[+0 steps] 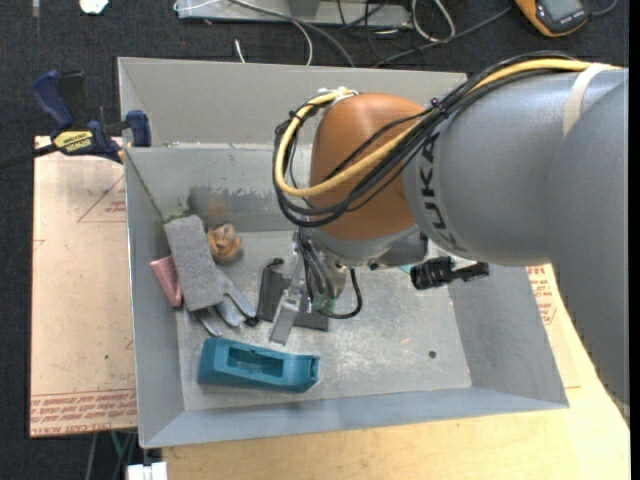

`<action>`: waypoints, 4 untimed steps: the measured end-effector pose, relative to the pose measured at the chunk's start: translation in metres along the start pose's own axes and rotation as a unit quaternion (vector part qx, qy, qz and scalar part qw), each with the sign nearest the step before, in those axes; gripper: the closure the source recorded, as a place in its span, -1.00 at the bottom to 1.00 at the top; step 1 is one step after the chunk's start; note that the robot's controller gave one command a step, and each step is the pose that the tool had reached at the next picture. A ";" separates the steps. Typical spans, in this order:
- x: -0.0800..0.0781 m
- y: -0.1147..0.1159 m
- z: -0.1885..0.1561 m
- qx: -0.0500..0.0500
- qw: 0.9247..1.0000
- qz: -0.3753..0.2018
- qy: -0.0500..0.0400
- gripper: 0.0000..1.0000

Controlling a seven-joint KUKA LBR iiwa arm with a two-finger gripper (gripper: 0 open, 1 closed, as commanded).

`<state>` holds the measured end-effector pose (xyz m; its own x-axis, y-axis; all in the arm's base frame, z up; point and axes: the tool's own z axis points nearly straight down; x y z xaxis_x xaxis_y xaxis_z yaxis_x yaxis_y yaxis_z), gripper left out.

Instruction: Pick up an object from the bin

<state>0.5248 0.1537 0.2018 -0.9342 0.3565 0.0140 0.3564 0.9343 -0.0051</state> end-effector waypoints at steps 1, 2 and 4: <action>0.000 0.000 0.000 0.000 1.000 0.000 0.000 -1.00; 0.006 0.025 0.025 0.000 1.000 -0.021 -0.001 -1.00; 0.005 0.035 0.105 -0.002 1.000 -0.017 -0.003 -1.00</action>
Offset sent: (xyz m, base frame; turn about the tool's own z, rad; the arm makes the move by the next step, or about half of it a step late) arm 0.0027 0.0367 -0.0355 -0.0580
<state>0.5310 0.1885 0.0966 -0.9458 0.3246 0.0090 0.3246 0.9458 -0.0016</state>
